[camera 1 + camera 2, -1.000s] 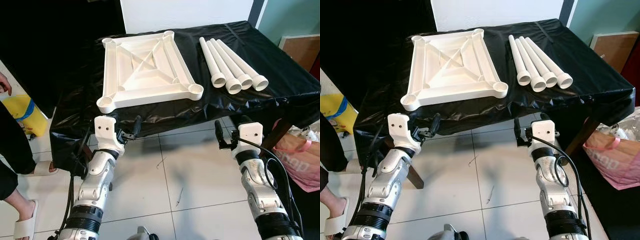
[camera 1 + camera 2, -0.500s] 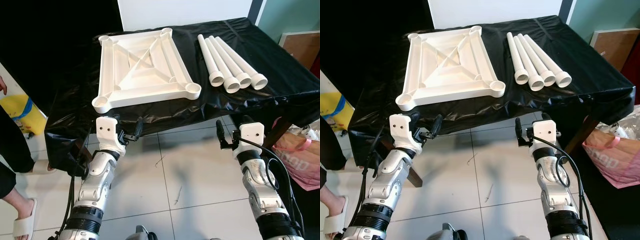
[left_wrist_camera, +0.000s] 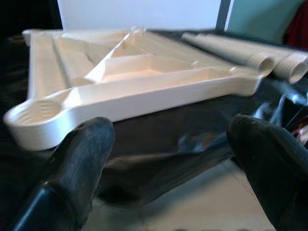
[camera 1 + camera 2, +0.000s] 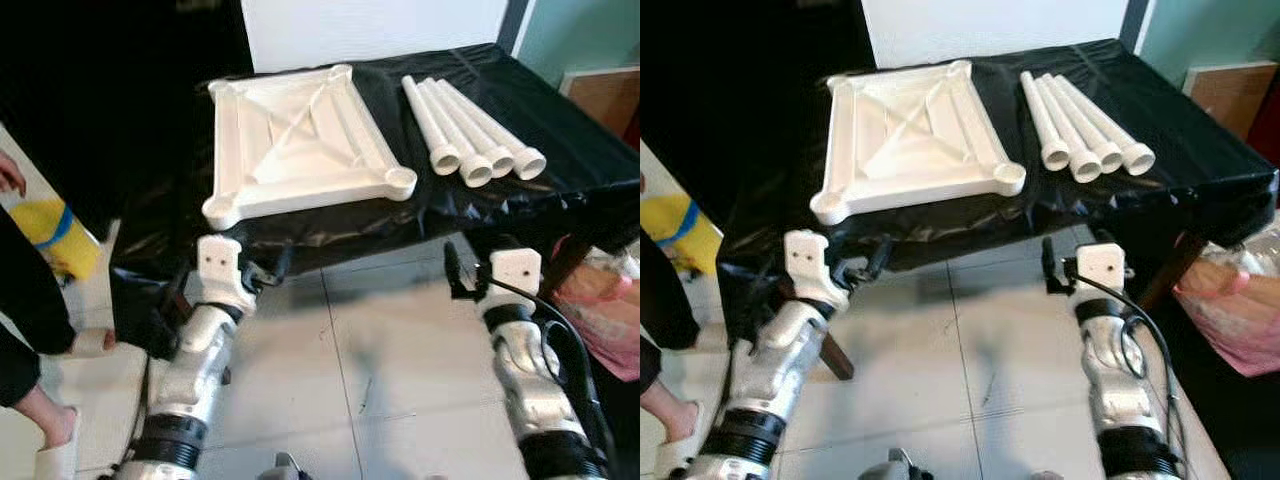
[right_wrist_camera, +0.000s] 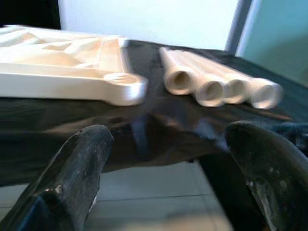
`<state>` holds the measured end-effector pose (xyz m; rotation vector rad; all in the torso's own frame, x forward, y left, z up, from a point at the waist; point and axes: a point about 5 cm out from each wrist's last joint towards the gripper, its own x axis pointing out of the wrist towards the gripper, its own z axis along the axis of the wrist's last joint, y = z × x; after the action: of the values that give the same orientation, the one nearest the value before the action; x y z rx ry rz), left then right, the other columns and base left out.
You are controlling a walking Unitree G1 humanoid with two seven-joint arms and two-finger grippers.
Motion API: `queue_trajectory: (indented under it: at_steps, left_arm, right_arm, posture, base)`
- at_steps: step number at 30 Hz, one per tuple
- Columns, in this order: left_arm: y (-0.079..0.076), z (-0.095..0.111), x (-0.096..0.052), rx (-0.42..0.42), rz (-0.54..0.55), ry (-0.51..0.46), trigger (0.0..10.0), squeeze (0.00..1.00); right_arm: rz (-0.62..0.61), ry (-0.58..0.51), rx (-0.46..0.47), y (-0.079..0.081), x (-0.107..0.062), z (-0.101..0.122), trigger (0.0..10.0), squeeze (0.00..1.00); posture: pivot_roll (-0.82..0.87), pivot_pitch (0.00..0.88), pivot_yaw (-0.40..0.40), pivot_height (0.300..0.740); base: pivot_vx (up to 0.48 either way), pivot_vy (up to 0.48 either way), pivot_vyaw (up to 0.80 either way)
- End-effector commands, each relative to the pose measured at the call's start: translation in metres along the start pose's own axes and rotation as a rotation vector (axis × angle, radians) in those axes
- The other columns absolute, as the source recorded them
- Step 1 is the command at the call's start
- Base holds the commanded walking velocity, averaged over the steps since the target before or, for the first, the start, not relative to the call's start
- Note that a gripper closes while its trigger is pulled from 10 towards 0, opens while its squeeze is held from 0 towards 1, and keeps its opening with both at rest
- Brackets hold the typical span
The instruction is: Building children table
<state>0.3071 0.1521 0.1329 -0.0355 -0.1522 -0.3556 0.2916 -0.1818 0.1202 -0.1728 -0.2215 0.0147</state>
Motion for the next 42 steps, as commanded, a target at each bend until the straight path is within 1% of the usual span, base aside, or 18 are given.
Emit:
queue_trajectory:
  at_steps: [1, 3, 9, 14, 18, 20, 25, 34, 42]
  left_arm:
    - [-0.004, 0.001, 0.001, -0.002, -0.037, -0.005, 10.0, 0.00]
    - [-0.004, 0.002, 0.000, 0.023, -0.036, -0.007, 10.0, 0.00]
    - [-0.007, 0.001, 0.000, 0.036, -0.045, -0.006, 10.0, 0.00]
    - [-0.012, 0.001, 0.001, 0.059, -0.080, -0.005, 10.0, 0.00]
    - [-0.013, 0.001, 0.002, 0.064, -0.086, -0.008, 10.0, 0.00]
    - [-0.017, 0.002, 0.003, 0.056, -0.115, -0.013, 10.0, 0.00]
    - [-0.018, 0.002, 0.004, 0.050, -0.127, -0.018, 10.0, 0.00]
    - [-0.021, 0.003, 0.007, 0.033, -0.151, -0.029, 10.0, 0.00]
    - [-0.023, 0.007, 0.009, 0.034, -0.160, -0.044, 10.0, 0.00]
  right_arm:
    - [-0.006, 0.005, -0.007, -0.003, 0.000, 0.000, 10.0, 0.00]
    - [-0.007, 0.006, -0.007, -0.002, 0.000, 0.000, 10.0, 0.00]
    - [-0.007, 0.007, -0.007, -0.003, -0.001, 0.000, 10.0, 0.00]
    - [-0.024, 0.012, -0.014, -0.005, -0.002, -0.001, 10.0, 0.00]
    - [-0.031, 0.013, -0.016, -0.007, -0.002, -0.001, 10.0, 0.00]
    - [-0.044, 0.010, -0.022, -0.009, -0.002, 0.000, 10.0, 0.00]
    - [-0.055, 0.004, -0.021, -0.012, -0.002, 0.001, 10.0, 0.00]
    - [-0.087, -0.010, -0.035, -0.018, -0.002, 0.003, 10.0, 0.00]
    - [-0.091, -0.014, -0.030, -0.019, 0.001, 0.004, 10.0, 0.00]
  posture:
    - [-0.05, 0.072, 0.069, 0.740]
    - [-0.05, 0.072, 0.069, 0.740]
    - [-0.05, 0.075, 0.071, 0.740]
    - [-0.05, 0.080, 0.071, 0.740]
    - [-0.06, 0.080, 0.072, 0.740]
    - [-0.06, 0.079, 0.072, 0.740]
    - [-0.06, 0.078, 0.073, 0.740]
    - [-0.07, 0.071, 0.069, 0.740]
    - [-0.07, 0.059, 0.063, 0.740]
  base:
    - [0.000, 0.000, 0.00]
    - [0.000, 0.000, 0.00]
    - [0.000, 0.000, 0.00]
    - [0.000, 0.000, 0.00]
    - [0.000, 0.000, 0.00]
    - [0.000, 0.000, 0.00]
    - [0.000, 0.000, 0.00]
    - [0.305, 0.000, 0.00]
    - [0.383, 0.000, 0.00]
